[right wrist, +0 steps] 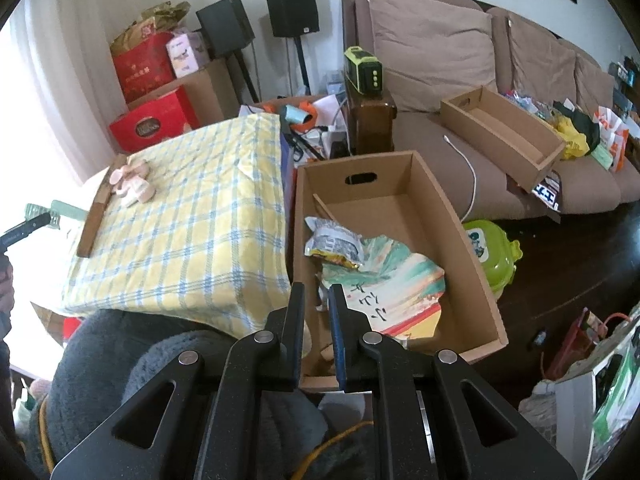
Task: Organize objects
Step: 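Lift the mint green fan off the table with the left gripper, then bring the right gripper toward the fan handle while the left gripper holds the fan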
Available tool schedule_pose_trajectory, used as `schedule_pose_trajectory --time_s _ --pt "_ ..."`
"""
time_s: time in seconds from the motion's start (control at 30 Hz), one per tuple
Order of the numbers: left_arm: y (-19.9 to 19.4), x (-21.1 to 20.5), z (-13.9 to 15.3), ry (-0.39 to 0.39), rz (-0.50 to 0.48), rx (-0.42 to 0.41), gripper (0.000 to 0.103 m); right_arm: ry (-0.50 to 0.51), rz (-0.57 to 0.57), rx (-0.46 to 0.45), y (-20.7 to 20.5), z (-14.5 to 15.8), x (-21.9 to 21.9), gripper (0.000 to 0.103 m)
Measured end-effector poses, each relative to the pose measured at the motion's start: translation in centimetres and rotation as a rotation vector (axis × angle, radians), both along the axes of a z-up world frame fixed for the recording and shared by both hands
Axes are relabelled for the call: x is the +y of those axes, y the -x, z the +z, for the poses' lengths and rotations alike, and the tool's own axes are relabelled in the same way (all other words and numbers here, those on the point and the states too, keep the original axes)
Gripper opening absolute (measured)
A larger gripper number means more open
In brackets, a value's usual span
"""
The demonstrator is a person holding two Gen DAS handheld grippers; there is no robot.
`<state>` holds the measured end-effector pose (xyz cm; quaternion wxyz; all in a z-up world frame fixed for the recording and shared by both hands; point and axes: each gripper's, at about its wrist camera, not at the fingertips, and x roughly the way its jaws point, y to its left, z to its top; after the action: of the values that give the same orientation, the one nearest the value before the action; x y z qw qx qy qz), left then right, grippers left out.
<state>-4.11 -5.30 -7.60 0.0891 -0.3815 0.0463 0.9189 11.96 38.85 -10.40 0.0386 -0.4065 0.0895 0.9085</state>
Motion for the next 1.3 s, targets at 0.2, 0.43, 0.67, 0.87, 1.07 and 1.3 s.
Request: schedule_pose_trajectory --time_s 0.2,0.43,0.67,0.87,1.07,1.3 --pt "-1.6 2.3 3.4 -0.036 -0.064 0.039 0.082 0.004 -0.009 0.022 -0.6 0.9 0.3 0.013" --pt "-2.3 6.3 3.7 -0.054 -0.127 0.011 0.082 0.015 -0.002 0.031 -0.7 1.0 0.1 0.013" --pt "-1.7 10.2 1.9 -0.080 -0.151 -0.039 0.082 0.023 0.004 0.032 -0.9 0.9 0.2 0.014" --pt "-0.4 11.3 1.2 -0.114 -0.142 -0.062 0.082 0.035 -0.009 0.021 -0.8 0.4 0.8 0.015" --pt "1.8 10.7 -0.7 -0.133 -0.101 -0.103 0.082 0.023 0.034 -0.013 0.3 0.0 -0.8 0.022" --pt "2.8 9.3 -3.8 -0.159 -0.045 -0.167 0.082 -0.056 0.253 -0.056 4.3 0.2 -9.1 0.026"
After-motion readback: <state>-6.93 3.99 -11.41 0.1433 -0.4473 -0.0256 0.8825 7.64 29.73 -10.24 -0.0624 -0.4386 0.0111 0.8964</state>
